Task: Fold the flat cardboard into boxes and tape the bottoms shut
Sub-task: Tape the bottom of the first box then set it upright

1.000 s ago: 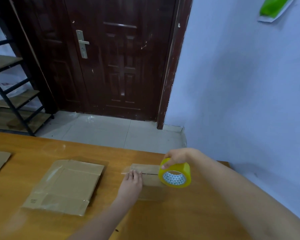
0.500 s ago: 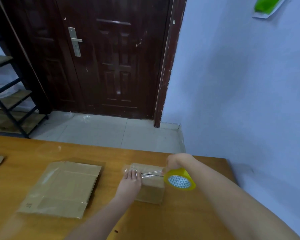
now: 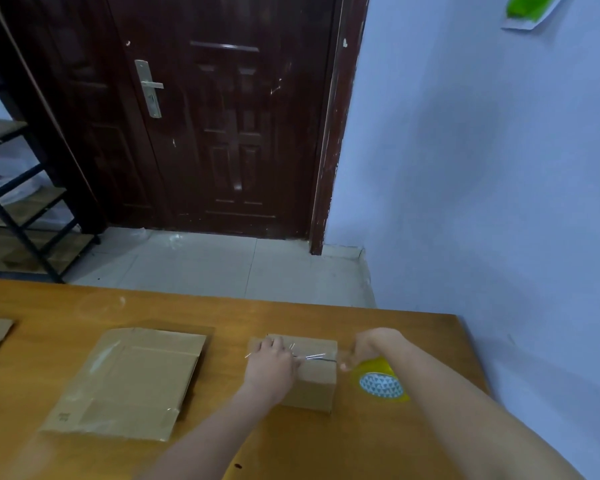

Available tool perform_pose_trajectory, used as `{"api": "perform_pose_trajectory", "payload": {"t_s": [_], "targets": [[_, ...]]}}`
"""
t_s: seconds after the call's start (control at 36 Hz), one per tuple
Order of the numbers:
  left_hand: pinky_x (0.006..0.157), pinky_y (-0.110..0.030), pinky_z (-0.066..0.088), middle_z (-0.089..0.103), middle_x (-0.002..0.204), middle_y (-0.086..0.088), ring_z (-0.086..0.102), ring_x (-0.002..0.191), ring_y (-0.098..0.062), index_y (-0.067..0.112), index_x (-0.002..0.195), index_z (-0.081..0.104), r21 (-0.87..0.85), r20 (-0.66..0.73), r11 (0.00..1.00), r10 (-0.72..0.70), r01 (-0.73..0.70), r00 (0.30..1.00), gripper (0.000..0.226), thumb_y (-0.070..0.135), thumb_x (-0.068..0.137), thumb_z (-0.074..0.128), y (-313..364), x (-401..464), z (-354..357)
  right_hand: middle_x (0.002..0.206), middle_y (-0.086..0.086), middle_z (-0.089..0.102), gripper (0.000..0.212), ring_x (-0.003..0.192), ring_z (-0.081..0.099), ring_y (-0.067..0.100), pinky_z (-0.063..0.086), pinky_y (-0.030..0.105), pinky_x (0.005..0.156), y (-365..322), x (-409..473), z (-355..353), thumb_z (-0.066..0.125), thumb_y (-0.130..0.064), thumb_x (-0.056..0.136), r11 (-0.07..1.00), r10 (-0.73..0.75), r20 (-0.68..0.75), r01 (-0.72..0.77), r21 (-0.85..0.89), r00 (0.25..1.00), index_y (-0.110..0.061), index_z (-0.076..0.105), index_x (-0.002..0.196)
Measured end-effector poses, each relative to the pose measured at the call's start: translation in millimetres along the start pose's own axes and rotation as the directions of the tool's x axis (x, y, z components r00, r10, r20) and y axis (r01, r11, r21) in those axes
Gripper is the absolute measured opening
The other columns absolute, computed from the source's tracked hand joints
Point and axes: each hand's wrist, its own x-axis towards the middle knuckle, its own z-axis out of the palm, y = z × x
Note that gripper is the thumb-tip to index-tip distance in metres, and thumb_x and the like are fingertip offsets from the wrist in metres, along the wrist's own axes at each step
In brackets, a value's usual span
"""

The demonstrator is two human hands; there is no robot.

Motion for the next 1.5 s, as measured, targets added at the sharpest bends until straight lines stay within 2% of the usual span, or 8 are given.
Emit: {"api": "perform_pose_trajectory", "payload": {"t_s": [0.39, 0.53, 0.67, 0.89, 1.0, 1.19, 1.36, 1.5], "targets": [[0.068, -0.038, 0.034, 0.047, 0.106, -0.018, 0.042, 0.099, -0.033, -0.004, 0.110, 0.056, -0.004, 0.102, 0.975, -0.221, 0.222, 0.970, 0.034, 0.004, 0.087, 0.032, 45, 15, 13, 0.146, 0.006, 0.044, 0.078, 0.130, 0.045, 0.028, 0.041, 0.038, 0.103, -1, 16, 18, 0.064, -0.059, 0.080, 0.996, -0.024, 0.010, 0.023, 0.088, 1.000, -0.012, 0.046, 0.139], [0.058, -0.039, 0.044, 0.051, 0.083, -0.021, 0.045, 0.086, -0.034, -0.011, 0.087, 0.065, -0.150, 0.073, 0.937, -0.308, 0.316, 0.949, 0.056, 0.036, 0.063, 0.080, 52, 15, 17, 0.143, 0.008, 0.048, 0.072, 0.127, 0.048, 0.028, 0.043, 0.038, 0.102, 0, 18, 25, 0.066, -0.051, 0.080, 0.985, -0.052, -0.023, 0.055, 0.161, 0.998, -0.010, 0.048, 0.137], [0.100, -0.045, 0.039, 0.034, 0.135, -0.022, 0.037, 0.121, -0.037, -0.004, 0.139, 0.030, -0.170, 0.082, 0.887, -0.422, 0.430, 0.903, 0.069, 0.050, 0.097, 0.024, 56, 3, 37, 0.138, 0.010, 0.052, 0.062, 0.124, 0.051, 0.028, 0.043, 0.036, 0.098, -2, 18, 38, 0.064, -0.046, 0.085, 0.980, -0.105, -0.034, 0.109, 0.166, 0.994, -0.008, 0.051, 0.133], [0.099, -0.041, 0.041, 0.046, 0.126, -0.018, 0.045, 0.118, -0.033, -0.003, 0.129, 0.042, -0.271, -0.024, 0.886, -0.398, 0.377, 0.917, 0.079, 0.062, 0.085, 0.046, 58, 8, 26, 0.141, 0.006, 0.050, 0.059, 0.127, 0.048, 0.026, 0.041, 0.036, 0.103, 10, 12, 47, 0.058, -0.045, 0.090, 0.976, -0.091, -0.049, 0.099, 0.194, 0.995, -0.014, 0.047, 0.139], [0.066, -0.042, 0.056, 0.066, 0.085, -0.017, 0.064, 0.077, -0.033, 0.003, 0.082, 0.070, -0.234, -0.165, 0.953, -0.232, 0.191, 0.959, 0.052, 0.043, 0.053, 0.087, 63, -3, 36, 0.141, 0.006, 0.049, 0.060, 0.127, 0.048, 0.027, 0.042, 0.037, 0.102, 9, 11, 49, 0.057, -0.048, 0.090, 0.983, -0.062, -0.070, 0.073, 0.170, 0.996, -0.016, 0.045, 0.140], [0.063, -0.040, 0.056, 0.068, 0.086, -0.004, 0.064, 0.078, -0.030, 0.024, 0.087, 0.072, -0.152, -0.196, 0.988, -0.059, 0.029, 0.979, 0.047, 0.022, 0.044, 0.090, 57, -8, 62, 0.134, 0.006, 0.056, 0.052, 0.121, 0.054, 0.026, 0.043, 0.038, 0.097, -11, 15, 53, 0.057, -0.047, 0.090, 0.999, 0.006, -0.123, 0.000, 0.052, 0.992, -0.014, 0.053, 0.131], [0.075, -0.039, 0.055, 0.068, 0.098, 0.000, 0.061, 0.088, -0.026, 0.028, 0.102, 0.071, -0.187, -0.098, 0.982, 0.001, -0.019, 0.995, 0.032, 0.042, 0.074, 0.068, 54, -7, 63, 0.131, 0.003, 0.059, 0.043, 0.122, 0.055, 0.021, 0.040, 0.030, 0.097, -21, 22, 65, 0.059, -0.039, 0.090, 0.997, 0.078, -0.220, -0.077, 0.013, 0.972, -0.016, 0.058, 0.127], [0.111, -0.042, 0.023, 0.033, 0.143, -0.005, 0.029, 0.132, -0.032, 0.023, 0.146, 0.027, -0.190, -0.011, 0.982, 0.011, -0.013, 1.000, 0.047, 0.037, 0.102, 0.026, 56, -4, 54, 0.130, 0.005, 0.058, 0.045, 0.120, 0.056, 0.023, 0.045, 0.033, 0.094, -16, 16, 65, 0.057, -0.041, 0.091, 0.993, 0.086, -0.179, -0.069, 0.099, 0.980, -0.013, 0.056, 0.127]]}}
